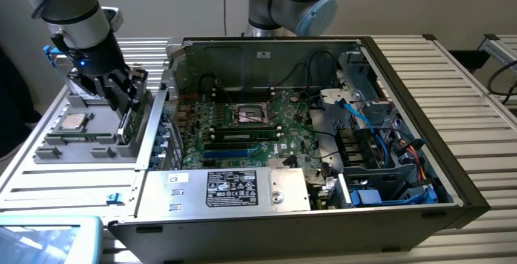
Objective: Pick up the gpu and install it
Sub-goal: 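Pick up the gpu and move the gpu toward the slot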
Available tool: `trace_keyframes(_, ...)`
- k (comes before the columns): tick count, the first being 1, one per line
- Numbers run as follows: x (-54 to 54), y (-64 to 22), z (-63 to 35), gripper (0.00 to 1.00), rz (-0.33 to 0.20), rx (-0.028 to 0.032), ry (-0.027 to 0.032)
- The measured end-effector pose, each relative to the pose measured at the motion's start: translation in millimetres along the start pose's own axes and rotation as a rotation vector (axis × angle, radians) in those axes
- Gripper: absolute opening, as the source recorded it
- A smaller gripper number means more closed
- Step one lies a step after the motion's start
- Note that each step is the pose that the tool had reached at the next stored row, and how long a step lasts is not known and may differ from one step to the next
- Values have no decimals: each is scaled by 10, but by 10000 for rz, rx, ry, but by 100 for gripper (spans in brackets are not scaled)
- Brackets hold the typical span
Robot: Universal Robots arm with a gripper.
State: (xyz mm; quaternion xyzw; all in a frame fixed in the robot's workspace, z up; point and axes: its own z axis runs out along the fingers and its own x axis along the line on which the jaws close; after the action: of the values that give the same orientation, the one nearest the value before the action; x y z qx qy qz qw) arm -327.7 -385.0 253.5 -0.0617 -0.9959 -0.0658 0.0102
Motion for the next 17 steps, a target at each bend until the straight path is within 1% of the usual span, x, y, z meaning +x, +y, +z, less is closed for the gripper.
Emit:
trace_keyframes(3, 0, 7, 55, 49, -99, 3, 12)
trace_keyframes(9, -12, 6, 167, 49, -107, 3, 21)
trace_keyframes(11, -21, 3, 199, 49, -104, 7, 50)
trace_keyframes(17, -37, -3, 257, 49, -86, 23, 185)
